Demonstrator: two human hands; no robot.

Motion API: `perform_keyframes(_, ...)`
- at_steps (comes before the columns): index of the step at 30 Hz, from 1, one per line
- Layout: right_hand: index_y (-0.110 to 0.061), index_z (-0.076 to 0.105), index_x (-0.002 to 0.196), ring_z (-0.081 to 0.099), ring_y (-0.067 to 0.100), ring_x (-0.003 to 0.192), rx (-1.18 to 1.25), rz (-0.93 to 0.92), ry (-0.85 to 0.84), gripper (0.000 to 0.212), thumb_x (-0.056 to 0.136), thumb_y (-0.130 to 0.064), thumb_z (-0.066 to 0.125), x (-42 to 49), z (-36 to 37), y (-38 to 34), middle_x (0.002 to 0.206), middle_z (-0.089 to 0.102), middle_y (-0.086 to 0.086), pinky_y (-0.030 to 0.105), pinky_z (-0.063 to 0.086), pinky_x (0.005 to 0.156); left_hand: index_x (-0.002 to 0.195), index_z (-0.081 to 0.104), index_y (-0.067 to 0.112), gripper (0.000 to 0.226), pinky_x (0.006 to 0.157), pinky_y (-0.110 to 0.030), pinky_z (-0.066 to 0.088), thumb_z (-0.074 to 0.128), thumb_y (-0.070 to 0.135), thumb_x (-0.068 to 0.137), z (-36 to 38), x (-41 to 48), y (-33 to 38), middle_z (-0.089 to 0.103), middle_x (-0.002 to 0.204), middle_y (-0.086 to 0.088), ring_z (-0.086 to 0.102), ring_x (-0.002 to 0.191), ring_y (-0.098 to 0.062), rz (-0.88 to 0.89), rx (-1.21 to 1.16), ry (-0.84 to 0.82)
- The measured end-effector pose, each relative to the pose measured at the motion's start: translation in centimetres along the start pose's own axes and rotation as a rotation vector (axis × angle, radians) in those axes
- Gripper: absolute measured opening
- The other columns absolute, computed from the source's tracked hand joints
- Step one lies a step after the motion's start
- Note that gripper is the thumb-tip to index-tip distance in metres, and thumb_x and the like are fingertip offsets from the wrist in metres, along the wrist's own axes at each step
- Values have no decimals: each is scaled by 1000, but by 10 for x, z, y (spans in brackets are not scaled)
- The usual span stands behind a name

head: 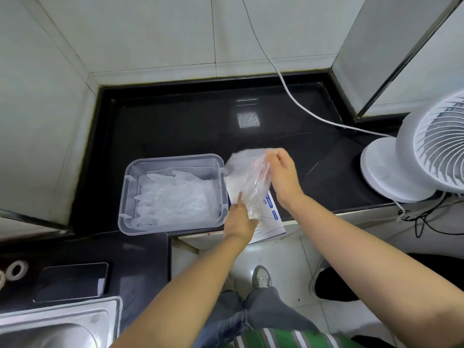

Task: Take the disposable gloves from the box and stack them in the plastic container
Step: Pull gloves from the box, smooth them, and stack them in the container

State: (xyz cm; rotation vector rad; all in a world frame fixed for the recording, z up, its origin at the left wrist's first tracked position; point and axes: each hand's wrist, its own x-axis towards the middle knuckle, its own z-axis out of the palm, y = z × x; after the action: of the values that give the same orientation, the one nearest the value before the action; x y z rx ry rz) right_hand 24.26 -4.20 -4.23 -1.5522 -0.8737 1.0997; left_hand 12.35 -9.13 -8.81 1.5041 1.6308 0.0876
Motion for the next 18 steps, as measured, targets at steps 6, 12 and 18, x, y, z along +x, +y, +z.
perform_keyframes(6,-9,56,96,53,17,78,-14,69,-80,5,94,-14,53,3,-4,0,86,55,5,28,48,67,87,56,16,5,85,-42,53,53,18,90,-9,-15,21,65,98,-21,64,95,-37,93,-103,14)
perform_keyframes(12,-13,51,80,54,27,78,5,59,-92,13,88,-14,62,5,-8,-3,83,53,13,41,48,71,106,64,25,23,72,-32,54,50,38,93,-71,-23,47,72,92,-5,69,80,-19,74,-838,112)
perform_keyframes(18,-2,51,80,49,21,71,-19,-69,-377,22,91,-10,69,-6,11,-11,74,48,10,27,44,64,110,67,16,49,77,-28,44,64,58,84,-111,-2,32,70,104,2,61,99,-14,-129,-857,4)
